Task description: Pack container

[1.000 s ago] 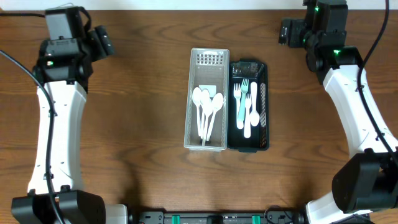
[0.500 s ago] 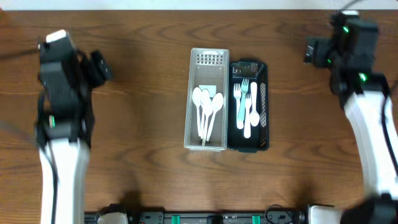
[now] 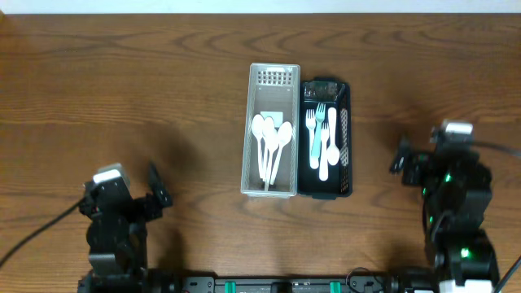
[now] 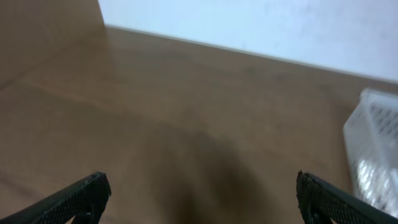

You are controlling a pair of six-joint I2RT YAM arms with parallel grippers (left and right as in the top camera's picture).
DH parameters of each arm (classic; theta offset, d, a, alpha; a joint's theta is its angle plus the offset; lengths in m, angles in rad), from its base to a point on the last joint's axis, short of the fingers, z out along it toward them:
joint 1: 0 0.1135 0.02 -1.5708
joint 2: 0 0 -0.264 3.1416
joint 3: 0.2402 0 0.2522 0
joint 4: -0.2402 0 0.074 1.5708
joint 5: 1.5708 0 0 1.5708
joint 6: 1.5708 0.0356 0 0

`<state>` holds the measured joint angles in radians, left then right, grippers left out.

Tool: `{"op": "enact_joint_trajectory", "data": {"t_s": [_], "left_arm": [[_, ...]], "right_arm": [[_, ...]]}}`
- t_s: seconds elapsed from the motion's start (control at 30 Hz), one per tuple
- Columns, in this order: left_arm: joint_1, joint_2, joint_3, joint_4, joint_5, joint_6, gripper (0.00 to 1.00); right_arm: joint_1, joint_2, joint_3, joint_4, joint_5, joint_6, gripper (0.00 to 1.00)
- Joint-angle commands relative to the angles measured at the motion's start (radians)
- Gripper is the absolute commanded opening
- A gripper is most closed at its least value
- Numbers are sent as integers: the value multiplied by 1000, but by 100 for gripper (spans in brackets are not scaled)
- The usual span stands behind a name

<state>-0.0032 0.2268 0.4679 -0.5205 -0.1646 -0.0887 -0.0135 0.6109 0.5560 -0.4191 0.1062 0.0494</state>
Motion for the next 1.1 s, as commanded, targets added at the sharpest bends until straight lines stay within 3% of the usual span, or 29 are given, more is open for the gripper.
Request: {"op": "enact_joint_trajectory", "data": {"t_s": [0.0, 0.47, 1.07], "left_arm": [[-4, -59, -28, -52, -5, 17, 98], [-4, -58, -28, -236, -5, 17, 98], [-4, -58, -28, -354, -5, 17, 98]], "right_arm": [[8, -98, -65, -23, 10, 24, 99], [8, -142, -113, -280, -3, 24, 99], [8, -196, -113, -338, -1, 24, 99]]}}
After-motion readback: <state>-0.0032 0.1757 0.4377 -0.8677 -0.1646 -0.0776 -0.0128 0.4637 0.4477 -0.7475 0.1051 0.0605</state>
